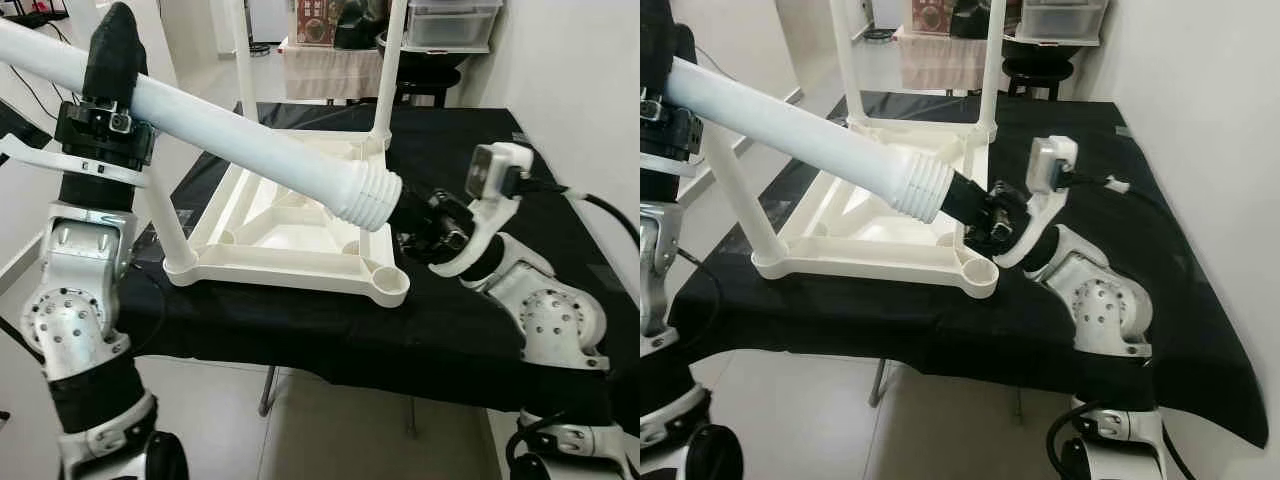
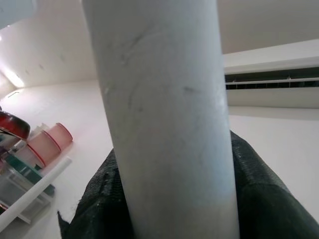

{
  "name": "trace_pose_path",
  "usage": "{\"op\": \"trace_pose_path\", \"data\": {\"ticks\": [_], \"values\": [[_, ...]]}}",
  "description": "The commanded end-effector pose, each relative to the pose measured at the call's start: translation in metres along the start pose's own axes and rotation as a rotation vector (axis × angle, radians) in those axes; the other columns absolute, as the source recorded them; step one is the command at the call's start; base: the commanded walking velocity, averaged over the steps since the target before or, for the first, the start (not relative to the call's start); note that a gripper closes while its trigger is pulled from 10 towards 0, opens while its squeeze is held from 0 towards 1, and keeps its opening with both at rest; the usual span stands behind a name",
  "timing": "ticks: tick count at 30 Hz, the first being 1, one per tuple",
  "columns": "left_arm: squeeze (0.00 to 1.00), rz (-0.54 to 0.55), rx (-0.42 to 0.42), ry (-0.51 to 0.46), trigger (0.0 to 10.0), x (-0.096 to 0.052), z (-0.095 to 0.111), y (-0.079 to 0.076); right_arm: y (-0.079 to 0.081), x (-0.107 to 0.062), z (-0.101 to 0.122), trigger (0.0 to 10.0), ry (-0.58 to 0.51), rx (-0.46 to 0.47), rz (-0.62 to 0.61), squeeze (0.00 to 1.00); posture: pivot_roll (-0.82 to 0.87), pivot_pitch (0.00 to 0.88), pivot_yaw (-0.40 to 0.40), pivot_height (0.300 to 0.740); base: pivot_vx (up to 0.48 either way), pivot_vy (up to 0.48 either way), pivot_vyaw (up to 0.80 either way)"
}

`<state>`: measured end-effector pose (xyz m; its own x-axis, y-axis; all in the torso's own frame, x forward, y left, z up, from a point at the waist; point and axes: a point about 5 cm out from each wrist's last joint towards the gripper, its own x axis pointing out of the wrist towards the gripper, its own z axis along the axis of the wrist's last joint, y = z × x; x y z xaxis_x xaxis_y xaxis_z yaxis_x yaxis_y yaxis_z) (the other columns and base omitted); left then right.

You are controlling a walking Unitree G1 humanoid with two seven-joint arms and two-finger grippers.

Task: Building children table

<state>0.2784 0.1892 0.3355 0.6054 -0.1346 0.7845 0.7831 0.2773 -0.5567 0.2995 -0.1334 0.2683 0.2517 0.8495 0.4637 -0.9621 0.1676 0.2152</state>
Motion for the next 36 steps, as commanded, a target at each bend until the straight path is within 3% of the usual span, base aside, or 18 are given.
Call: {"op": "trace_pose_path", "data": {"ticks": [1, 4, 5, 6, 8, 9, 13, 14, 19, 23, 26, 27, 31, 35, 36], "values": [[0.0, -0.012, 0.004, -0.005, 0.0, 0.001, -0.001, -0.004, -0.001, 0.004, -0.011, 0.0, 0.042, 0.02, -0.005, 0.0, -0.06, 0.038, 0.004, 0.74, 0.0, 0.0, 0.0], [0.0, -0.031, -0.026, -0.016, 0.0, 0.003, -0.001, -0.008, -0.005, 0.004, -0.012, 0.0, 0.038, 0.025, -0.036, 0.0, -0.06, 0.036, 0.003, 0.74, 0.0, 0.0, 0.0], [0.0, -0.036, -0.034, -0.016, 0.0, 0.003, -0.001, -0.009, -0.006, 0.004, -0.012, 0.7, 0.038, 0.023, -0.042, 0.0, -0.06, 0.037, 0.003, 0.74, 0.0, 0.0, 0.0], [0.0, -0.036, -0.051, -0.021, 0.0, 0.004, -0.001, -0.009, -0.007, 0.004, -0.013, 4.8, 0.04, 0.018, -0.049, 0.0, -0.06, 0.037, 0.005, 0.74, 0.0, 0.0, 0.0], [0.0, -0.035, -0.061, -0.025, 0.0, 0.004, -0.001, -0.01, -0.007, 0.005, -0.014, 4.8, 0.043, 0.015, -0.053, 0.0, -0.05, 0.037, 0.005, 0.74, 0.0, 0.0, 0.0], [0.0, -0.035, -0.065, -0.027, 0.0, 0.004, -0.001, -0.01, -0.008, 0.005, -0.014, 10.0, 0.044, 0.011, -0.061, 0.0, -0.05, 0.038, 0.005, 0.74, 0.0, 0.0, 0.0], [0.0, -0.042, -0.066, -0.034, 0.0, 0.005, 0.001, -0.012, -0.013, 0.005, -0.015, 10.0, 0.035, 0.002, -0.119, 0.0, -0.05, 0.039, 0.005, 0.74, 0.0, 0.0, 0.0], [0.0, -0.045, -0.062, -0.045, 0.0, 0.006, 0.002, -0.014, -0.018, 0.004, -0.017, 10.0, 0.033, 0.006, -0.158, 1.0, -0.05, 0.041, 0.004, 0.74, 0.0, 0.0, 0.0], [0.0, -0.039, -0.009, -0.111, 0.0, 0.015, 0.022, -0.02, -0.028, 0.0, -0.022, 10.0, 0.054, -0.001, -0.24, 1.0, -0.05, 0.044, 0.008, 0.74, 0.0, 0.0, 0.0], [0.0, -0.052, 0.061, -0.187, 0.0, 0.03, 0.05, -0.031, -0.038, -0.008, -0.029, 10.0, 0.105, -0.038, -0.349, 1.0, -0.04, 0.044, 0.009, 0.74, 0.0, 0.0, 0.0], [0.0, -0.064, 0.071, -0.203, 0.0, 0.033, 0.057, -0.034, -0.042, -0.011, -0.031, 10.0, 0.11, -0.031, -0.382, 1.0, -0.04, 0.044, 0.009, 0.74, 0.0, 0.0, 0.0], [0.0, -0.095, 0.096, -0.226, 0.0, 0.039, 0.067, -0.043, -0.048, -0.016, -0.035, 10.0, 0.131, -0.031, -0.447, 1.0, -0.05, 0.043, 0.009, 0.74, 0.0, 0.0, 0.0], [0.0, -0.118, 0.119, -0.244, 0.0, 0.042, 0.075, -0.05, -0.052, -0.022, -0.039, 10.0, 0.159, -0.039, -0.508, 1.0, -0.05, 0.044, 0.009, 0.74, 0.0, 0.0, 0.0], [0.0, -0.082, 0.277, -0.19, 0.0, 0.046, 0.074, -0.051, -0.059, -0.031, -0.042, 10.0, 0.282, -0.163, -0.582, 1.0, -0.05, 0.044, 0.01, 0.74, 0.0, 0.0, 0.0], [0.0, -0.024, 0.414, -0.122, 0.0, 0.048, 0.066, -0.046, -0.057, -0.033, -0.037, 10.0, 0.362, -0.268, -0.54, 1.0, -0.05, 0.044, 0.008, 0.74, 0.0, 0.0, 0.0]]}}
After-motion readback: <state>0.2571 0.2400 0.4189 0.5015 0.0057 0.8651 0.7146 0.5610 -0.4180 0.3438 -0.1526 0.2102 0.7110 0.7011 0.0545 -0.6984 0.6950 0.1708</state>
